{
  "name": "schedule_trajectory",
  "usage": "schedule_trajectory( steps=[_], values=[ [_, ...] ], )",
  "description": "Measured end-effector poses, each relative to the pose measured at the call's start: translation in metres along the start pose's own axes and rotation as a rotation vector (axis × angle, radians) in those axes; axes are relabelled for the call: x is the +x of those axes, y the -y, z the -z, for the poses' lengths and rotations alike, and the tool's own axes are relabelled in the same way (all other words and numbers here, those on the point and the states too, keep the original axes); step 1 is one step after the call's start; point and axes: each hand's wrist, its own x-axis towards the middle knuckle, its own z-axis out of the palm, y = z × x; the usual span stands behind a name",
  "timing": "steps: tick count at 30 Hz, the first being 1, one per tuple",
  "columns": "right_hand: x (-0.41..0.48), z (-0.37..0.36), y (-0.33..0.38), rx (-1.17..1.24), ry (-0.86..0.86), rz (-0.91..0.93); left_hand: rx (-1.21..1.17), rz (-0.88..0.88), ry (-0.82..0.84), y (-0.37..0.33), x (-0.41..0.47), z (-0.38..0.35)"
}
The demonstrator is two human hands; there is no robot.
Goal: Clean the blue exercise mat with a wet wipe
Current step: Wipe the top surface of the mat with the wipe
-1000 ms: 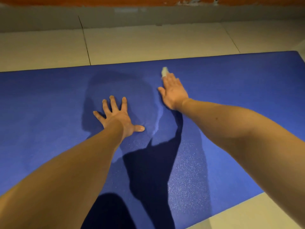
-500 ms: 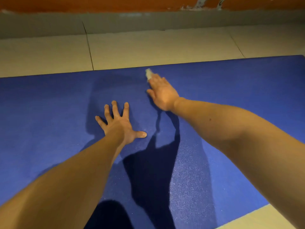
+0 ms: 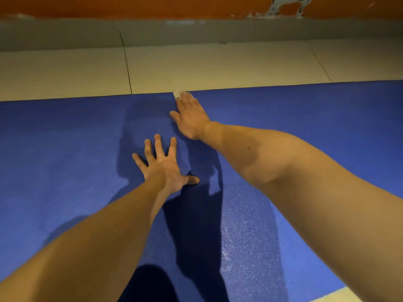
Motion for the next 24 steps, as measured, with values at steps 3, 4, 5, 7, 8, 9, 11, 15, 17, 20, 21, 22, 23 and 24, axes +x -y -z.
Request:
schedule_trajectory(
  steps=[3, 4, 5, 7, 8, 9, 11, 15, 17, 20, 21, 22, 23, 24],
  values=[
    [-0.003, 0.011, -0.036, -0.078, -0.014, -0.078, -0.016, -0.004, -0.010, 0.002, 0.001, -0.001],
    [-0.004, 0.015, -0.052, -0.080, -0.025, -0.197, -0.025, -0.008, -0.014, 0.002, 0.001, -0.002],
    [-0.004, 0.020, -0.065, -0.079, -0.015, -0.307, -0.030, -0.011, -0.017, 0.002, 0.001, -0.002],
    [-0.002, 0.024, -0.070, -0.072, 0.031, -0.431, -0.023, -0.007, -0.016, 0.003, 0.000, -0.001],
    [-0.001, 0.022, -0.063, -0.046, 0.032, -0.451, -0.021, -0.006, -0.014, 0.002, 0.001, -0.001],
    [0.000, 0.019, -0.051, -0.017, 0.020, -0.451, -0.020, -0.005, -0.010, 0.002, 0.001, -0.001],
    [0.002, 0.008, -0.023, 0.029, -0.015, -0.384, -0.018, -0.004, 0.001, 0.002, 0.001, -0.002],
    [-0.006, -0.011, 0.017, 0.071, -0.089, -0.105, -0.008, -0.008, -0.012, 0.004, 0.003, -0.004],
    [-0.014, -0.014, 0.021, 0.063, -0.063, 0.025, -0.007, -0.019, -0.017, 0.004, 0.002, -0.004],
    [-0.025, -0.008, -0.004, 0.001, -0.052, 0.179, -0.006, -0.020, -0.035, 0.005, 0.001, -0.004],
    [-0.028, -0.005, -0.019, -0.004, -0.082, 0.135, -0.010, -0.023, -0.038, 0.005, 0.000, -0.004],
    [-0.032, -0.001, -0.039, 0.013, -0.119, 0.027, -0.014, -0.030, -0.038, 0.006, 0.000, -0.004],
    [-0.037, 0.003, -0.059, 0.026, -0.146, -0.105, -0.019, -0.037, -0.039, 0.006, -0.001, -0.004],
    [-0.042, 0.006, -0.076, 0.009, -0.135, -0.223, -0.023, -0.040, -0.045, 0.007, -0.001, -0.004]
  ],
)
